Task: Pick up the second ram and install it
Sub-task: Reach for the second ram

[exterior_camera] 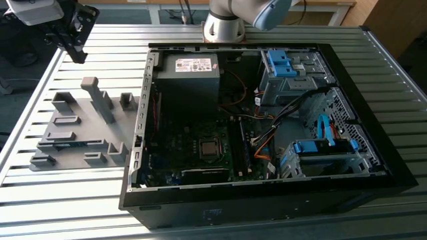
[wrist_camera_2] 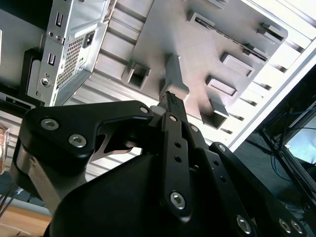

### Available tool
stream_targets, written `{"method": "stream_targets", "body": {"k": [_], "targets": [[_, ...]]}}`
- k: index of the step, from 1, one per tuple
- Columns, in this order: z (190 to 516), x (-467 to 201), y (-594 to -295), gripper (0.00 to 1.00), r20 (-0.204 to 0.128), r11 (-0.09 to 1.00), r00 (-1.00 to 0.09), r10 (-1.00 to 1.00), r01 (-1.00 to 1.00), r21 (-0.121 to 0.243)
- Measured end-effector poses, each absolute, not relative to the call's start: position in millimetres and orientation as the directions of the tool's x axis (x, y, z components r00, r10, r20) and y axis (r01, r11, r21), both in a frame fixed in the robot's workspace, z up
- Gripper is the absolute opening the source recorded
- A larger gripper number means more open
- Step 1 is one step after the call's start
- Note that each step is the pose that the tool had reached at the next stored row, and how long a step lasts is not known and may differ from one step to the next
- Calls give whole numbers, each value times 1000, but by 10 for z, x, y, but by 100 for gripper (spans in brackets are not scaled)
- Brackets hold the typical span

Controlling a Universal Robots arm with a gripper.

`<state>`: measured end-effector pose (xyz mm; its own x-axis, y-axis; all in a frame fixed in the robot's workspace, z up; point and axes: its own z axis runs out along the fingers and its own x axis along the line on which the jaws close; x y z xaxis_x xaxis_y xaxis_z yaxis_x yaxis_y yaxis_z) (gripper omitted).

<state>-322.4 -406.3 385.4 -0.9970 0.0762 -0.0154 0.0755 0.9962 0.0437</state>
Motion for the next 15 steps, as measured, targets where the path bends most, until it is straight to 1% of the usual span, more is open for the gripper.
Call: {"method": "stream_targets", "body": {"k": [15], "targets": [[3853, -3372, -4063, 11, -15, 996, -997, 76, 75, 44]]}}
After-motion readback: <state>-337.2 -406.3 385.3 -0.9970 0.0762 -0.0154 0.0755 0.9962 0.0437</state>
